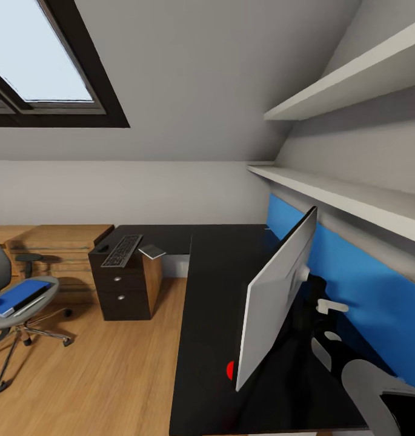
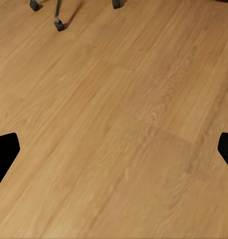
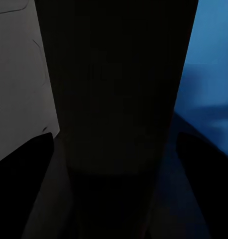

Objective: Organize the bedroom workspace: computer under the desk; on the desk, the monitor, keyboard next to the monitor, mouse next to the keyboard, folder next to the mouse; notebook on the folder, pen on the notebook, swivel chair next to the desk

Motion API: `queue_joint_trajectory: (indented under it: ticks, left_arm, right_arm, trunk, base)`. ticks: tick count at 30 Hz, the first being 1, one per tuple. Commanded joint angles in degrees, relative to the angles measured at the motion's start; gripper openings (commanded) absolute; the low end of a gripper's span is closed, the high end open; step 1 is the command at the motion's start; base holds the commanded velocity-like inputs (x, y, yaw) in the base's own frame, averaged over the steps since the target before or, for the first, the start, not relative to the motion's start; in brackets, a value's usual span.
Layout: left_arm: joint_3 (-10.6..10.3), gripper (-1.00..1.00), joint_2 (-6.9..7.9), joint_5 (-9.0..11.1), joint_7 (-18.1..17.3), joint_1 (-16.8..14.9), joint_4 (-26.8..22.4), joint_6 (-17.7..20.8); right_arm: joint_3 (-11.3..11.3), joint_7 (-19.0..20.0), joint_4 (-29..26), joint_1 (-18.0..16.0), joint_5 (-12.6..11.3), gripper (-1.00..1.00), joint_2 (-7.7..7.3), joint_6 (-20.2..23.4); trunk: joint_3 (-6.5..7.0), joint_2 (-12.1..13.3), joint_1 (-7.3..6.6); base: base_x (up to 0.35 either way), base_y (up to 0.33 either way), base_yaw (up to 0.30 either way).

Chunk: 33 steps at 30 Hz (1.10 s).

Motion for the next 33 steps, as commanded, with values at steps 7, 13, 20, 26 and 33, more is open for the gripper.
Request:
queue_joint_trajectory:
  ticks: [7,13,20,26,33]
  left_arm:
    - [0.41,1.0,-0.03,-0.44,0.13,-0.05,0.03,-0.14]
    - [0.41,1.0,-0.03,-0.44,0.12,-0.03,0.03,-0.21]
    - [0.41,1.0,-0.03,-0.44,0.12,-0.06,0.03,-0.15]
    - [0.41,1.0,-0.03,-0.44,0.13,-0.01,0.03,-0.14]
    - [0.41,1.0,-0.03,-0.44,0.13,-0.01,0.03,-0.14]
  right_arm:
    - [-0.63,0.07,2.78,-0.01,-0.67,-1.0,-0.05,-0.35]
    - [-0.63,0.07,2.78,-0.01,-0.65,-1.0,-0.07,-0.37]
    - [-0.63,0.07,2.78,-0.01,-0.67,-1.0,-0.07,-0.33]
    - [-0.63,0.12,2.71,-0.01,-0.66,-1.0,-0.07,-0.37]
    - [-0.63,0.09,2.68,-0.01,-0.65,-1.0,-0.07,-0.29]
  trunk:
    - [-0.08,-0.01,0.12]
    - [-0.08,-0.01,0.12]
    - [-0.08,-0.01,0.12]
    - [-0.08,-0.01,0.12]
    - [-0.08,-0.01,0.12]
  base:
    - [0.162,0.0,0.0]
    - [0.152,0.0,0.0]
    - [0.226,0.0,0.0]
    - [0.054,0.0,0.0]
    - [0.003,0.0,0.0]
